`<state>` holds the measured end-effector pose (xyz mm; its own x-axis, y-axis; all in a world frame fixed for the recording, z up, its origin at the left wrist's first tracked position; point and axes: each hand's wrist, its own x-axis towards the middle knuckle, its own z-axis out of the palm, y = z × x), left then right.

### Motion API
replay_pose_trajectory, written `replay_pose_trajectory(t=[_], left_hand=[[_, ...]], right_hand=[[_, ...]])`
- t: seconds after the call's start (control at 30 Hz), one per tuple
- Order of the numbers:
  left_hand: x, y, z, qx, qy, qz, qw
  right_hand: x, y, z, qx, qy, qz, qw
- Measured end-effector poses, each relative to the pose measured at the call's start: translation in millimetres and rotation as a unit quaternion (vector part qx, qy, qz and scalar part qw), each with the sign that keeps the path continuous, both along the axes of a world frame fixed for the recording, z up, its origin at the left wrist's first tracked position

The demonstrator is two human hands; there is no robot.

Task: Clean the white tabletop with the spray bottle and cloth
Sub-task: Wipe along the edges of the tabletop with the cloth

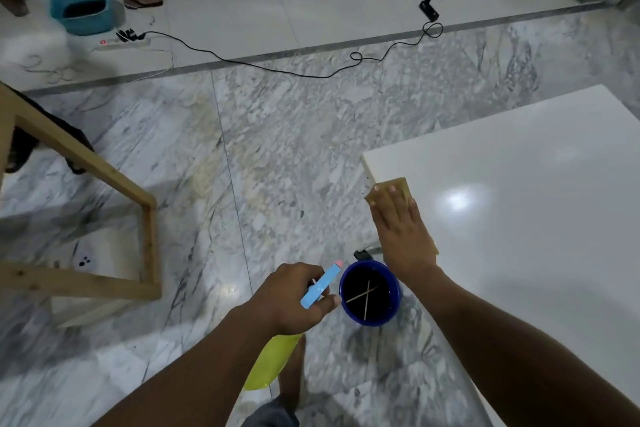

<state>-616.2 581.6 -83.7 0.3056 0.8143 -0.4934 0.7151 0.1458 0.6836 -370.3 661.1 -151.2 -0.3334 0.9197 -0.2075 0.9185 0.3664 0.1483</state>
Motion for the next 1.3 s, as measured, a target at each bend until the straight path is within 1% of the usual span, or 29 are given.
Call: replay_pose_trajectory(t=[0.13, 0.27, 0.4, 0.5, 0.57, 0.73, 0.8, 1.0, 1.17, 1.3], left_hand=[[31.5, -41.4, 11.6, 0.012, 0.003, 0.006, 1.0], [69.9, -101.7, 19.1, 0.024, 0.003, 0.027, 0.999], [111.9, -171.8, 22.8, 0.022, 0.007, 0.029, 0.999], [140.1, -223.3, 30.4, 0.017, 0.01, 0.02, 1.0], [153.4, -251.2, 36.2, 0.012, 0.004, 0.018, 1.0], [175.2, -310.1, 46.3, 0.014, 0.014, 0.007, 1.0], [182.4, -335.4, 46.8, 0.026, 0.026, -0.012, 0.999], [197.0, -434.7, 44.8, 0.056, 0.042, -0.051, 0.996], [204.7, -537.1, 45.2, 0.008, 0.023, -0.049, 0.999], [213.4, -592.5, 48.3, -0.008, 0.028, -0.059, 0.998]], right_hand=[[21.6, -45.5, -0.9, 0.012, 0.009, -0.003, 1.0], [46.2, -102.1, 0.5, -0.012, -0.007, 0.008, 1.0], [77.6, -169.9, -6.8, -0.001, 0.033, -0.002, 0.999], [101.0, -222.6, -9.3, -0.012, 0.029, 0.002, 0.999], [114.8, -257.6, -8.6, -0.002, 0.041, 0.0, 0.999], [146.8, -346.5, -11.2, 0.021, 0.059, -0.011, 0.998], [158.7, -381.1, -8.6, 0.037, 0.064, -0.011, 0.997], [200.1, -490.0, -9.2, 0.063, 0.04, -0.013, 0.997], [230.1, -576.7, -5.4, 0.074, 0.024, -0.008, 0.997], [255.9, -643.1, -3.8, 0.074, 0.015, -0.004, 0.997]])
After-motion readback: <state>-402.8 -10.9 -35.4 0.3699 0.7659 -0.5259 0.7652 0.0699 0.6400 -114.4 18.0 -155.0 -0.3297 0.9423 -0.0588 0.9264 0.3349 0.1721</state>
